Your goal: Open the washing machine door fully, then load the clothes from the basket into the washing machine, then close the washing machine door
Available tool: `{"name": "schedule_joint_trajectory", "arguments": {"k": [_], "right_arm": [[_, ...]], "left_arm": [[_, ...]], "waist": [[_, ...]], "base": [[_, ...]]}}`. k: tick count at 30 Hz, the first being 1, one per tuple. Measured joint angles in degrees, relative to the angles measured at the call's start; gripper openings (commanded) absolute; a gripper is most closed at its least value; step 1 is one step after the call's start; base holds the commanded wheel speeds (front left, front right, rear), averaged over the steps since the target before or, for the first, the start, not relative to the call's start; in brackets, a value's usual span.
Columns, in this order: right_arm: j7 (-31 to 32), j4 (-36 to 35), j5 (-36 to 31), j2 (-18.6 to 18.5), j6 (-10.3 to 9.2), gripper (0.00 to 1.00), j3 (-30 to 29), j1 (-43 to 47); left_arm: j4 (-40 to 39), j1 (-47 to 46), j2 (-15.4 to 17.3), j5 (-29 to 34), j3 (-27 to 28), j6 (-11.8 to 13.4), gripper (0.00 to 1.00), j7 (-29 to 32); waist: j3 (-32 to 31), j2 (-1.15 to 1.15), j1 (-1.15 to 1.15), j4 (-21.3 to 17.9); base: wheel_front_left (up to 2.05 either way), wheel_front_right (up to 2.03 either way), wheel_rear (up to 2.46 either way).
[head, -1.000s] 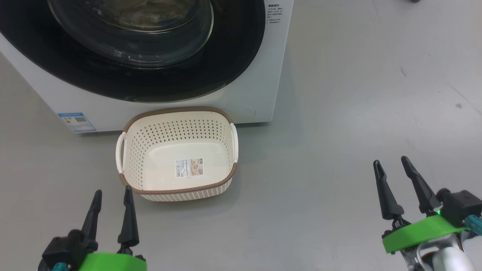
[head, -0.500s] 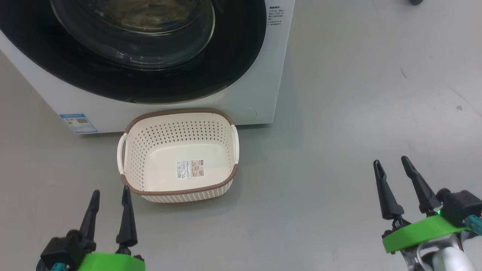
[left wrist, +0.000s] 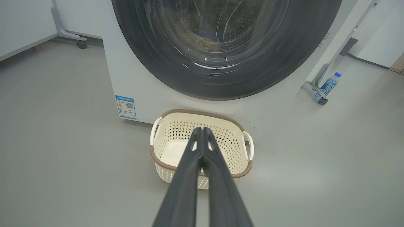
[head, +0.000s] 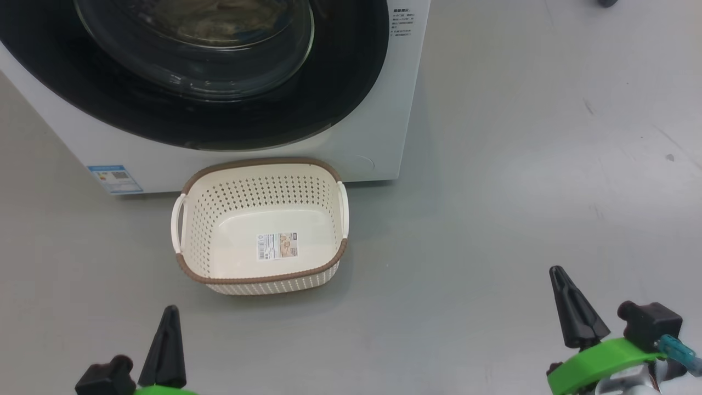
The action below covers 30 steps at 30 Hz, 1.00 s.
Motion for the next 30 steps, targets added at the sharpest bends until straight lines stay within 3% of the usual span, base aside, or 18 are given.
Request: {"name": "schedule_joint_trajectory", "arguments": {"k": [30], "right_arm": [[3.86, 0.40, 20.42, -0.26, 0.00, 0.00, 0.30, -0.16]], "left_arm": [[0.78, -0.05, 0.21, -19.26, 0.18, 0.00, 0.00, 4.09]], "waist": [[-1.88, 0.00, 0.00, 0.97]], "base": [[0.00, 0.00, 0.00]]}}
